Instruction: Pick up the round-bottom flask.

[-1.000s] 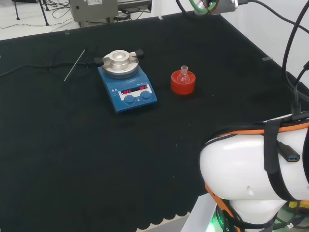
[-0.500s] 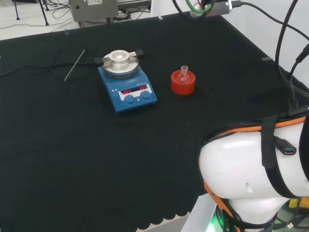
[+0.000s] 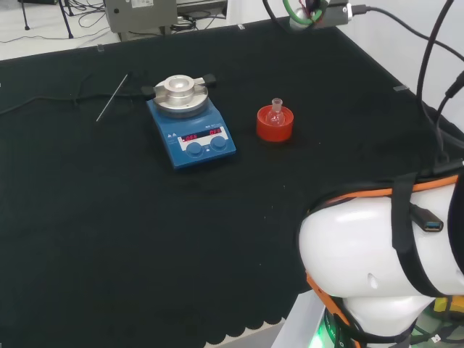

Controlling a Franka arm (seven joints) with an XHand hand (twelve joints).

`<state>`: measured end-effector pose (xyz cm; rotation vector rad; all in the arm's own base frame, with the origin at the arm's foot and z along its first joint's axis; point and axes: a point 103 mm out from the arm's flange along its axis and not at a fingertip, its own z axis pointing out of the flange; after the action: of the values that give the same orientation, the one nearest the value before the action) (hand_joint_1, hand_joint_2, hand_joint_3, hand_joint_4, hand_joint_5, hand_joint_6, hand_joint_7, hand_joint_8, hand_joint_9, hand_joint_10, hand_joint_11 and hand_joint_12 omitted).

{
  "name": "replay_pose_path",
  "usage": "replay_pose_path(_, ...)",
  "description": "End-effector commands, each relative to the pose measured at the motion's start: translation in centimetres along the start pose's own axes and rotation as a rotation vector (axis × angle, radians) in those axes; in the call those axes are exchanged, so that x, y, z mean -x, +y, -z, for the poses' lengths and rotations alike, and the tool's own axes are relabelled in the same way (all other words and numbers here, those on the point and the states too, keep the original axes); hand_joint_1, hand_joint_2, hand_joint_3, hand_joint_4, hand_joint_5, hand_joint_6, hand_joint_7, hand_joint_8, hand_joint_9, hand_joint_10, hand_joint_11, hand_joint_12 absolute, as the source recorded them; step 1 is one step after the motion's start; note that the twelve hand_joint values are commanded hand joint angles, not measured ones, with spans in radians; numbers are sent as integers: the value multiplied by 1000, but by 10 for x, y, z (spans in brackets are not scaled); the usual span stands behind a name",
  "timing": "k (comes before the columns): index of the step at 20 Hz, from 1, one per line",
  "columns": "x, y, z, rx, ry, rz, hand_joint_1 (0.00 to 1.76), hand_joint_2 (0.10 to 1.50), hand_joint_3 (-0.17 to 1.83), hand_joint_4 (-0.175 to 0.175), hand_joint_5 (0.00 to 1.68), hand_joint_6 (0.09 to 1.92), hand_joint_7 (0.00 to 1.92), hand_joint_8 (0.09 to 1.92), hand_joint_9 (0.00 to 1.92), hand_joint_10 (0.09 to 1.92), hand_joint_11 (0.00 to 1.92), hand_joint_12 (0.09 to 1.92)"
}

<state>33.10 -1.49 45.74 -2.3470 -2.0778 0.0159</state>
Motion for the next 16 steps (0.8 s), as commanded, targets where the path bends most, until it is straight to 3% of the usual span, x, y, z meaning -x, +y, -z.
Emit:
replay_pose_path(1, 27, 35, -56, -37, 36, -57, 127, 1269, 223, -23, 226, 87, 90, 467, 154, 641, 0, 1079)
replay_pose_path(11, 58, 83, -110, -67, 75, -103, 168, 1256, 209, -29, 238, 87, 99, 476, 171, 650, 0, 1096)
replay_pose_path(16, 69, 95, -139, -37, 125, -112, 236, 1220, 190, -46, 325, 87, 176, 521, 211, 667, 0, 1118)
